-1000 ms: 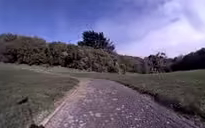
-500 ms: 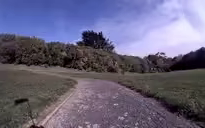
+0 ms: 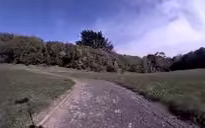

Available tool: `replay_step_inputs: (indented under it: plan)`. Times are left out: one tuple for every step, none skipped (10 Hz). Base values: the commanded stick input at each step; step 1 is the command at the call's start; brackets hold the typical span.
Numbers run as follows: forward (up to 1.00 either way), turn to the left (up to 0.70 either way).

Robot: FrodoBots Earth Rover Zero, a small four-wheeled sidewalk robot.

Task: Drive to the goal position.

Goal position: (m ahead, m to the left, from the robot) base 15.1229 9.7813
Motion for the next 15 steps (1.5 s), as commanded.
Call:
replay_step_inputs:
  plan:
    - [0.45,0.00]
    - [0.45,0.00]
    - [0.45,0.00]
    - [0.45,0.00]
    - [0.45,0.00]
    - [0.45,0.15]
    - [0.45,0.27]
    - [0.45,0.27]
    - [0.45,0.27]
    - [0.45,0.23]
    - [0.45,0.06]
    - [0.45,0.00]
    - [0.45,0.00]
    - [0.45,0.00]
    - [0.45,0.00]
